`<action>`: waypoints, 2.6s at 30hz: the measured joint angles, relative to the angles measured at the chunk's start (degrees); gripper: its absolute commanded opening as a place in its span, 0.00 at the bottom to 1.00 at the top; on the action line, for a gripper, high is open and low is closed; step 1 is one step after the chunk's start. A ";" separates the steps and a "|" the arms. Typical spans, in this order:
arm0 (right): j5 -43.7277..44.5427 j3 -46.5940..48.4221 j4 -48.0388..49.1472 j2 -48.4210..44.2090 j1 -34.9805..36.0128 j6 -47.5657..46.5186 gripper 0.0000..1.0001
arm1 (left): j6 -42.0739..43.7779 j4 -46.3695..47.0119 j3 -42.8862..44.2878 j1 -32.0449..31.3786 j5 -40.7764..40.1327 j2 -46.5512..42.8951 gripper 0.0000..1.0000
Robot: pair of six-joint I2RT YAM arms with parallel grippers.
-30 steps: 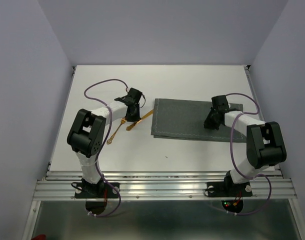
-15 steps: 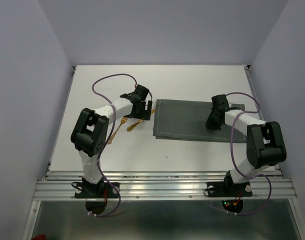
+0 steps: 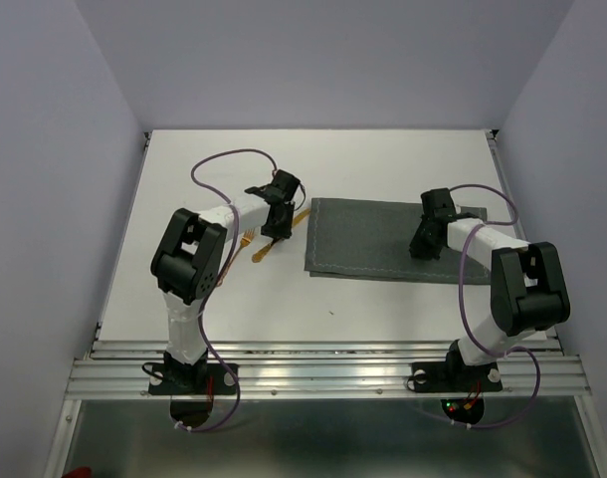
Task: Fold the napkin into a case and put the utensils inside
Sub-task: Move the knife to the center of the board, then smooth out the rectangle-folded napkin at the center of the board.
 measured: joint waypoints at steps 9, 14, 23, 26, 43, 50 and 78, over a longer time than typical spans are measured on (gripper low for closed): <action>-0.02 0.17 -0.66 0.00 0.00 0.02 0.19 | -1.46 0.07 0.00 3.32 -0.13 0.02 0.35; -0.42 0.09 -0.61 0.00 0.00 0.42 0.19 | -1.68 -0.42 0.28 5.62 -1.60 0.02 0.35; -1.68 -0.31 0.26 0.00 -0.20 0.57 0.19 | -1.46 -3.85 1.55 6.38 -5.75 -0.20 0.48; -2.58 -0.57 0.72 -0.11 -0.35 0.92 0.19 | -1.53 -4.68 1.90 5.51 -5.75 -1.81 0.49; -2.86 -1.31 2.95 -0.09 14.95 9.35 0.18 | -6.34 -0.55 -0.83 -4.39 9.97 -11.45 0.44; 0.72 7.98 -0.72 5.99 22.77 10.29 0.20 | -7.02 -0.83 -6.45 -4.52 9.51 -11.87 0.46; 3.61 -14.45 -10.95 -25.79 4.81 10.73 0.26 | -6.10 1.70 -6.78 -2.71 9.33 -6.14 0.49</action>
